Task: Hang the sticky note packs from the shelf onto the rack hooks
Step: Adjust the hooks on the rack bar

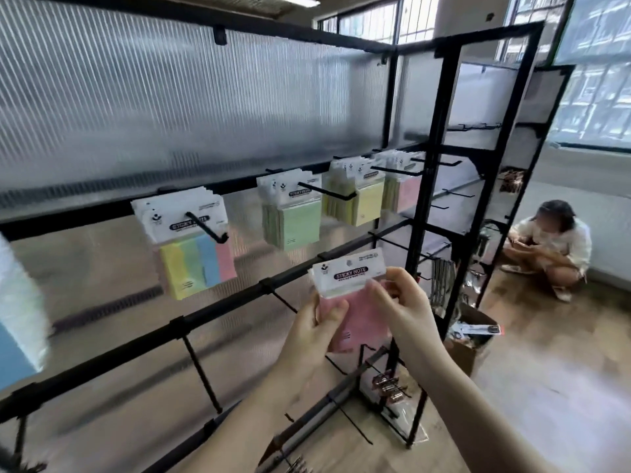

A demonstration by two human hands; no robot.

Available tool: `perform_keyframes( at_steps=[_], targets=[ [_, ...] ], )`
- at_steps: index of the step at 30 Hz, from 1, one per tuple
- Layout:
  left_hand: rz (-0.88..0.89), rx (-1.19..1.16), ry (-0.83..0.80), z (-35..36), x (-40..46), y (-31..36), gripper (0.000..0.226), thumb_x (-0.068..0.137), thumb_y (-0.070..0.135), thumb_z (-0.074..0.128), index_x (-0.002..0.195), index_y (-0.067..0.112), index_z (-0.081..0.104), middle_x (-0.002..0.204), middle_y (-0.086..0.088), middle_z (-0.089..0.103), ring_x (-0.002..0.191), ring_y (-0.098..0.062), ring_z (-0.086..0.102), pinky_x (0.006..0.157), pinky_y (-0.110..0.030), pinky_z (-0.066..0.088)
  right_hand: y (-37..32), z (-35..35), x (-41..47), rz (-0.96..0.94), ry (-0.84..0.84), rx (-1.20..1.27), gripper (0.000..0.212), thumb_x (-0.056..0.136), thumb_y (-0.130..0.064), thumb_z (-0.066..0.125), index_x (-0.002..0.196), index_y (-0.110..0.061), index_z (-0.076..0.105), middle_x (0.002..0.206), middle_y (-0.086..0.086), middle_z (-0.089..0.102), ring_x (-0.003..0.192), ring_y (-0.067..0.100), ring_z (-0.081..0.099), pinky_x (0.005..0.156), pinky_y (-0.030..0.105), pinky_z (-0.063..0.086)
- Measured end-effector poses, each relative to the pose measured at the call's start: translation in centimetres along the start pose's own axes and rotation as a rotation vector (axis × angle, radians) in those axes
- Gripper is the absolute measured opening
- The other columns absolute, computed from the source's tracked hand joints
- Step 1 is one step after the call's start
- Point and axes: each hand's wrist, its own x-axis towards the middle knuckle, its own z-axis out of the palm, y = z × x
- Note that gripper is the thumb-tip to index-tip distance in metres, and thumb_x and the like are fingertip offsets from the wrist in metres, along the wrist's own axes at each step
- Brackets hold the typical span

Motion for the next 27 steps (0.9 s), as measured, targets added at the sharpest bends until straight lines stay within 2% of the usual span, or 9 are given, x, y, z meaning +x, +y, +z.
perform_keyframes(
  at_steps=[4,9,11,15,17,19,22,25,27],
  targets=[
    [0.037,0.013,0.002,2.6,3.9,-0.6,0.042,0.082,0.046,0.057,0.122,0.034,0.053,0.113,0.009,0.068,0.101,-0.014,0.068,0.082,-0.041,0.058,1.1,-2.9,3.9,0.021,-0.034,0.077,0.014,0.090,-0.022,0.062,0.089,-0.008,0.059,0.081,-0.001,0.067,0.075,0.010,0.062,0.065,0.024,0.050],
    [0.074,0.040,0.031,6.9,8.7,-1.5,0.042,0.082,0.044,0.058,0.123,0.039,0.051,0.118,0.012,0.067,0.110,-0.013,0.064,0.090,-0.047,0.054,2.2,-7.3,9.3,0.027,-0.107,0.107,0.011,0.088,-0.022,0.065,0.079,-0.017,0.060,0.073,-0.006,0.065,0.069,0.007,0.059,0.061,0.019,0.048],
    [0.084,0.056,0.052,8.5,10.8,-1.8,0.045,0.084,0.042,0.057,0.128,0.035,0.048,0.122,0.010,0.065,0.114,-0.013,0.061,0.096,-0.047,0.050,2.6,-8.8,11.5,0.030,-0.117,0.119,0.009,0.089,-0.019,0.065,0.081,-0.016,0.061,0.078,0.001,0.066,0.073,0.012,0.060,0.067,0.024,0.048],
    [0.085,0.119,0.122,11.5,14.2,-1.6,0.034,0.083,0.053,0.056,0.116,0.046,0.054,0.114,0.019,0.067,0.108,-0.004,0.062,0.089,-0.027,0.052,3.5,-11.2,15.3,-0.004,-0.105,0.166,0.007,0.088,-0.016,0.065,0.083,-0.012,0.061,0.080,0.007,0.065,0.075,0.019,0.059,0.069,0.029,0.047],
    [0.114,0.172,0.247,12.9,15.6,-1.1,0.040,0.076,0.064,0.058,0.107,0.039,0.060,0.104,0.019,0.070,0.101,-0.005,0.066,0.083,-0.022,0.052,4.0,-12.3,16.6,-0.025,-0.121,0.205,0.008,0.087,-0.019,0.066,0.085,-0.012,0.063,0.076,0.001,0.064,0.073,0.015,0.059,0.068,0.027,0.046],
    [0.169,0.206,0.359,14.1,17.0,-0.4,0.047,0.071,0.067,0.059,0.101,0.031,0.064,0.098,0.013,0.073,0.094,-0.008,0.068,0.085,-0.030,0.053,4.6,-13.3,17.6,-0.039,-0.149,0.224,0.007,0.086,-0.021,0.067,0.084,-0.015,0.064,0.073,-0.003,0.063,0.070,0.011,0.058,0.065,0.021,0.045],
    [0.247,0.150,0.462,15.9,18.7,0.7,0.030,0.076,0.048,0.066,0.093,0.023,0.069,0.093,0.002,0.074,0.088,-0.020,0.070,0.086,-0.045,0.054,5.4,-14.5,18.8,-0.057,-0.195,0.253,0.007,0.087,-0.021,0.068,0.081,-0.021,0.065,0.070,-0.009,0.062,0.067,0.006,0.056,0.060,0.014,0.043],
    [0.266,0.073,0.522,17.6,20.1,1.1,0.002,0.083,0.029,0.071,0.082,0.027,0.071,0.087,-0.003,0.075,0.086,-0.029,0.070,0.087,-0.055,0.052,5.7,-15.3,19.7,-0.070,-0.205,0.279,0.008,0.086,-0.024,0.067,0.079,-0.024,0.064,0.070,-0.011,0.062,0.066,0.005,0.055,0.060,0.014,0.043],
    [0.254,0.020,0.523,18.4,21.0,1.1,0.004,0.080,0.028,0.071,0.082,0.025,0.073,0.089,-0.007,0.074,0.090,-0.031,0.069,0.090,-0.057,0.050,5.8,-15.8,20.4,-0.070,-0.188,0.297,0.008,0.083,-0.031,0.067,0.078,-0.026,0.064,0.070,-0.009,0.062,0.067,0.008,0.055,0.061,0.017,0.043]
  ],
)
